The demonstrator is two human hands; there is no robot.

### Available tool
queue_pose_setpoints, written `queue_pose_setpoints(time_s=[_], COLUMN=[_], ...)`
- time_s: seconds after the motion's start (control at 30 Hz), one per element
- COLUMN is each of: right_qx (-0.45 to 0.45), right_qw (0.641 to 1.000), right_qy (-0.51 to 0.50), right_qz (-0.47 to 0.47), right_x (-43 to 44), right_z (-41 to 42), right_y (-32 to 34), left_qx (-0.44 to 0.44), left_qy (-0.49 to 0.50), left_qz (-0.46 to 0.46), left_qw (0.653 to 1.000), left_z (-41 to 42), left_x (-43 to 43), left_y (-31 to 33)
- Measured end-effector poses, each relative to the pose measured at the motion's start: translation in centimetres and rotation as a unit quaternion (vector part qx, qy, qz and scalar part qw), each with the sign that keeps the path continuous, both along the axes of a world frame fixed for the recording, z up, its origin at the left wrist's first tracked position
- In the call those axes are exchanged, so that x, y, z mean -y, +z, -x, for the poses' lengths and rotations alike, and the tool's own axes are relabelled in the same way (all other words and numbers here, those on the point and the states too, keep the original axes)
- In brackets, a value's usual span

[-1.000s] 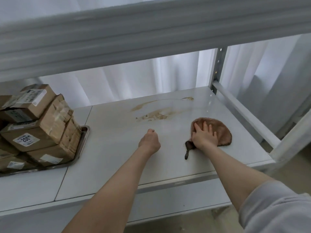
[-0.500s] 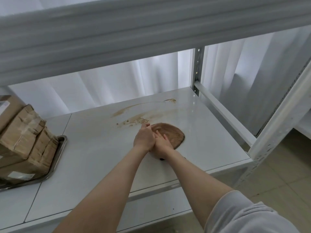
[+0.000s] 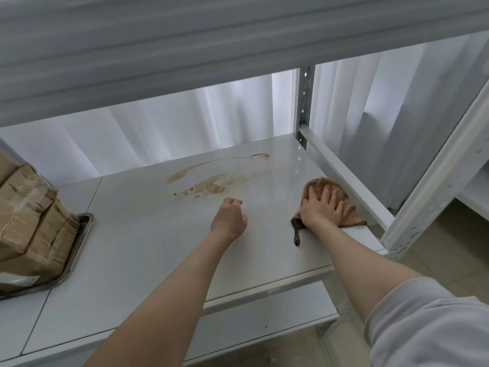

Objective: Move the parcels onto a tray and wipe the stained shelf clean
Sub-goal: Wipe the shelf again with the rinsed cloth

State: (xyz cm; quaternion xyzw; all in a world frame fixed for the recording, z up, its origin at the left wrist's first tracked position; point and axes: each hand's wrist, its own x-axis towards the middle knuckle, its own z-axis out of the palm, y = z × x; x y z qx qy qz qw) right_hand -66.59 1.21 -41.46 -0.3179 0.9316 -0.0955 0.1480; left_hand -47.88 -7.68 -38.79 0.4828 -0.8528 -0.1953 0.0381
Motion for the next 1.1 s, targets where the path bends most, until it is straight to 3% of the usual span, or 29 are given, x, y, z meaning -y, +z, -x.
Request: queue_pose_setpoints(time_s=[0.1, 0.2, 0.37, 0.5, 0.6, 0.7, 0.8, 0.93, 1.0, 1.1], right_qx=[0.002, 0.016, 0.091, 0.158, 0.173, 0.106, 0.020, 0.014, 0.021, 0.050], right_qw=[1.000, 0.995, 0.956, 0.931, 0.928, 0.952, 0.989, 0.997, 0.997, 0.998], right_qy=[0.001, 0.087, 0.264, 0.300, 0.286, 0.217, 0.088, -0.061, -0.073, 0.008], right_qz=[0.009, 0.039, 0.095, 0.136, 0.164, 0.187, 0.121, 0.040, 0.033, 0.041], right_x=[0.2, 0.5, 0.8, -1.1, -3.9, -6.8, -9.4, -10.9, -9.8, -6.7], right_z=[-2.5, -6.3, -14.2, -17.0, -15.2, -11.3, -6.9, -4.3, -5.2, -8.5], right_y=[0.2, 0.4, 1.0, 1.7, 1.5, 0.9, 0.8, 0.7, 0.9, 1.2], left_qx=[0.011, 0.010, -0.016, 0.001, -0.002, -0.005, -0.006, 0.003, 0.007, 0.004], left_qy=[0.003, 0.006, 0.006, -0.004, -0.020, -0.044, -0.059, -0.046, -0.029, 0.005], left_qz=[-0.005, 0.006, 0.029, 0.006, 0.002, 0.002, 0.002, -0.008, -0.012, -0.010], left_qw=[1.000, 1.000, 0.999, 1.000, 1.000, 0.999, 0.998, 0.999, 1.000, 1.000], left_z=[-0.9, -1.6, -1.5, -1.5, -1.1, -0.6, -1.0, -3.1, -4.6, -7.3], left_x=[0.2, 0.1, -1.1, -2.3, -3.4, -4.6, -5.2, -4.9, -4.6, -3.7], left_y=[0.4, 0.8, 1.6, 1.6, 1.4, 1.6, 1.7, 1.8, 1.8, 1.9])
